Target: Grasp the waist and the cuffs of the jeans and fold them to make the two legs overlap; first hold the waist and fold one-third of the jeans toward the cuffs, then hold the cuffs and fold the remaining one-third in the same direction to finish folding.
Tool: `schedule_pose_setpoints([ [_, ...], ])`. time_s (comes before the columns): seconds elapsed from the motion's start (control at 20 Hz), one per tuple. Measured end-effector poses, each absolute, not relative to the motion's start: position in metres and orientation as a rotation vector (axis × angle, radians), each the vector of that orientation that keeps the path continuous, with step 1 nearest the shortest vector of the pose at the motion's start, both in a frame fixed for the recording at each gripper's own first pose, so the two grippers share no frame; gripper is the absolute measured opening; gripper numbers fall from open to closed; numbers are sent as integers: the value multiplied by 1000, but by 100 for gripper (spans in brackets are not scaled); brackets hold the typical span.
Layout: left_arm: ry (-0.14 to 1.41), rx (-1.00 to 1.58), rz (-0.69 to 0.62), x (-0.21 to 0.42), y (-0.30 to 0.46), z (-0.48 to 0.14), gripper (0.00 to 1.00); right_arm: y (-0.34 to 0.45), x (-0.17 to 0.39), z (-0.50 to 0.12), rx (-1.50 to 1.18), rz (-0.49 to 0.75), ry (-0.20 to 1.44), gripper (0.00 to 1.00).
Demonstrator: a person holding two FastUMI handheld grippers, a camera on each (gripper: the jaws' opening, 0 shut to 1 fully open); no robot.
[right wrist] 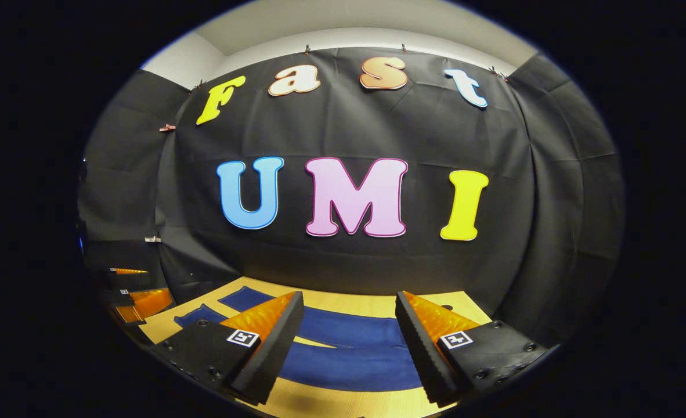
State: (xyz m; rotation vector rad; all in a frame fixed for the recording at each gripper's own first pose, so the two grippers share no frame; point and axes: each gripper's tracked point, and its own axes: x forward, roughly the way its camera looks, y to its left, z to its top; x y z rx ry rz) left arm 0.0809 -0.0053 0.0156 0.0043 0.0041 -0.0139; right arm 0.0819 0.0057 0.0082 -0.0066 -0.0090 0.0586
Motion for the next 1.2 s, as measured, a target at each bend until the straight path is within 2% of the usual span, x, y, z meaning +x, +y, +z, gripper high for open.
schedule_pose_setpoints([
  [0.1,19,30,-16,92,3,8,96,2,87,6,-10,52,-5,96],
  [0.45,224,303,6,123,97,-91,98,-22,91,-13,-28,14,38,96],
  [0.85,536,898,-179,150,235,-204,98,-48,99,-53,-81,-18,107,96],
  [1.0,658,1047,-228,168,275,-248,98,-50,107,-80,-57,-25,145,97],
  [1.2,732,1173,-290,190,304,-277,98,-50,116,-109,-57,-10,182,97],
])
